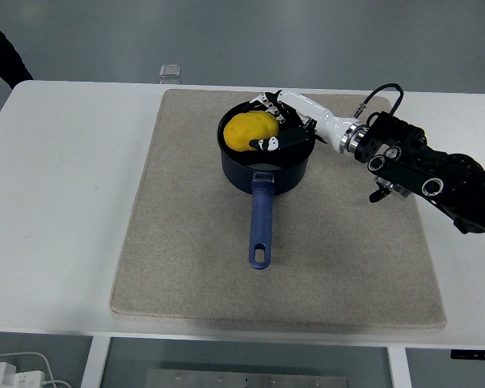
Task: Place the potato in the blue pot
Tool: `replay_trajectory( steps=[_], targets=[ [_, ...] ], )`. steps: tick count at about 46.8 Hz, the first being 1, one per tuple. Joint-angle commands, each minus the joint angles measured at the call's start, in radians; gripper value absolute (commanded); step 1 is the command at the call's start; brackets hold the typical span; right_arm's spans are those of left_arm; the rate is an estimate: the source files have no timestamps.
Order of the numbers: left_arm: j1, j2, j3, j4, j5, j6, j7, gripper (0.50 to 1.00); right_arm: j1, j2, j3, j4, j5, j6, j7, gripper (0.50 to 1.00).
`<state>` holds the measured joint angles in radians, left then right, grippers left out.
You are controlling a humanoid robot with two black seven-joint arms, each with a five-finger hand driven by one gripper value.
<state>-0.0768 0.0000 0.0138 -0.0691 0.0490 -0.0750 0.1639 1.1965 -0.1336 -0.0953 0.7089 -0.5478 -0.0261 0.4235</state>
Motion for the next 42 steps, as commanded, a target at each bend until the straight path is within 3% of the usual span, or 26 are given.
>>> replay_trajectory(
  steps=[1,25,27,29,33,35,40,42],
  targets=[
    [0.0,0.0,0.0,0.0,0.0,0.0,0.0,0.996,0.0,0.0,0.0,0.0,0.0,0.0,0.0,0.5],
    [0.0,0.0,-0.002,0.0,0.0,0.0,0.0,0.996,0.0,-0.003,0.005,0.0,0.012,-0.005,0.0,0.502],
    [0.0,0.0,0.0,0.002,0.0,0.0,0.0,0.996,0.0,-0.003,0.005,0.0,0.017,-0.005,0.0,0.547],
    [0.0,0.0,-0.002,0.002,0.0,0.0,0.0,0.996,0.0,-0.003,0.005,0.0,0.019,-0.005,0.0,0.653],
    [0.002,0.0,0.0,0.0,0.0,0.0,0.0,0.996,-0.001,-0.001,0.005,0.0,0.022,-0.006,0.0,0.749],
    [0.002,0.0,0.0,0.0,0.0,0.0,0.0,0.996,-0.003,-0.001,0.006,0.0,0.022,-0.009,0.0,0.835],
    [0.002,0.0,0.0,0.0,0.0,0.0,0.0,0.996,-0.005,-0.003,0.005,0.0,0.049,-0.023,0.0,0.925],
    [0.002,0.0,0.0,-0.001,0.0,0.0,0.0,0.996,-0.011,-0.003,0.005,0.0,0.057,-0.023,0.0,0.93]
  ],
)
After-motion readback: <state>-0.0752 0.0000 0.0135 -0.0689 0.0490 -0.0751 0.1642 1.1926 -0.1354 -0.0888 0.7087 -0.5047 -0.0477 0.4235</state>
